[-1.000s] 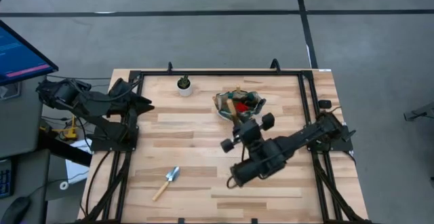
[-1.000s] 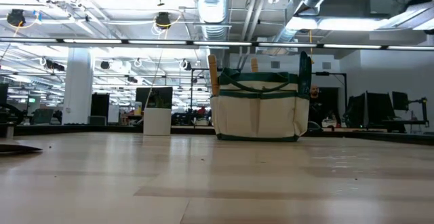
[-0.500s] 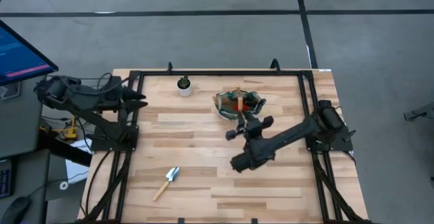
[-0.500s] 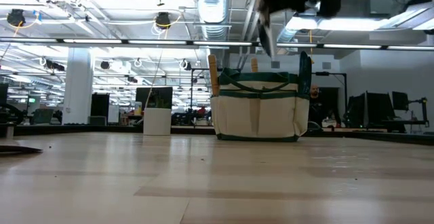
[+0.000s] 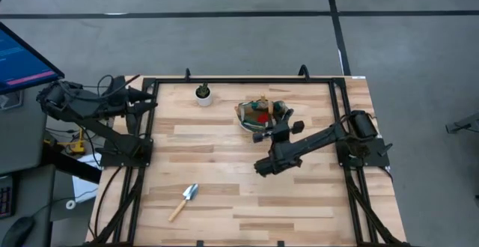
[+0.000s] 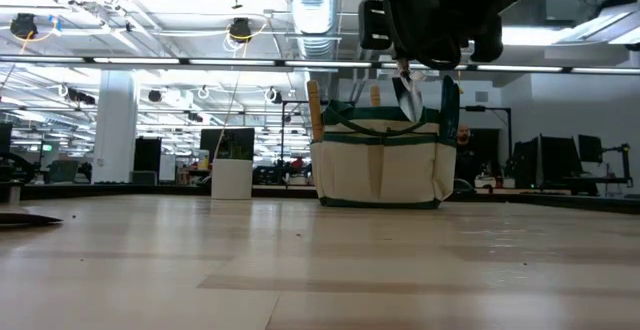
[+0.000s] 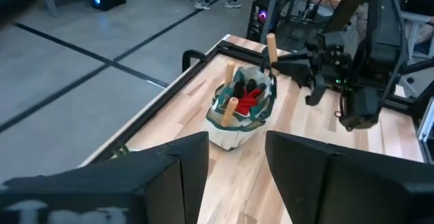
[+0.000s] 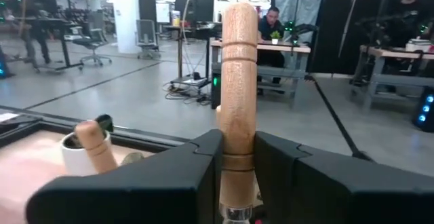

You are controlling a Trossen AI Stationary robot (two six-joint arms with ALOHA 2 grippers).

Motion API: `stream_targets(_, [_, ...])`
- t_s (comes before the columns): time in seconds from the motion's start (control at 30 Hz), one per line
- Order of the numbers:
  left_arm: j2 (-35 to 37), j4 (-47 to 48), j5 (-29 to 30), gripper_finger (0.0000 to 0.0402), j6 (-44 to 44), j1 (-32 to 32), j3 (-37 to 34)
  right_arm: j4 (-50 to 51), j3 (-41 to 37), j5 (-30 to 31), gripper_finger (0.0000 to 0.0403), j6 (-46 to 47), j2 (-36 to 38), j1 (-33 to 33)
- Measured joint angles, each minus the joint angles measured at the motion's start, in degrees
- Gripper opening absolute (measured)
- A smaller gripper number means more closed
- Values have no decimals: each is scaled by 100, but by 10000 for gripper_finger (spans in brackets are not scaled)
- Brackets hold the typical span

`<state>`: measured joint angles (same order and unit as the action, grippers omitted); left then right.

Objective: Pick & Place Garden tools in Gardening bag
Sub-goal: Put the brown trowel into the gardening bag

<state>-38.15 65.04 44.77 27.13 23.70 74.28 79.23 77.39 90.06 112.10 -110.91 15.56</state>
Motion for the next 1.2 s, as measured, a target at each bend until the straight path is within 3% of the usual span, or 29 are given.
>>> stream_targets(0.5, [-2,0,178,136,-441,2,0,-112,6,0,52,-148,0,-552])
stream_targets(0.8, [-2,0,195,136,-596,2,0,-344,6,-2,52,-125,0,-35])
stream_targets(1.2, [-2,2,283,136,-919,1,0,-364,16,-1,52,-253,-172,-257])
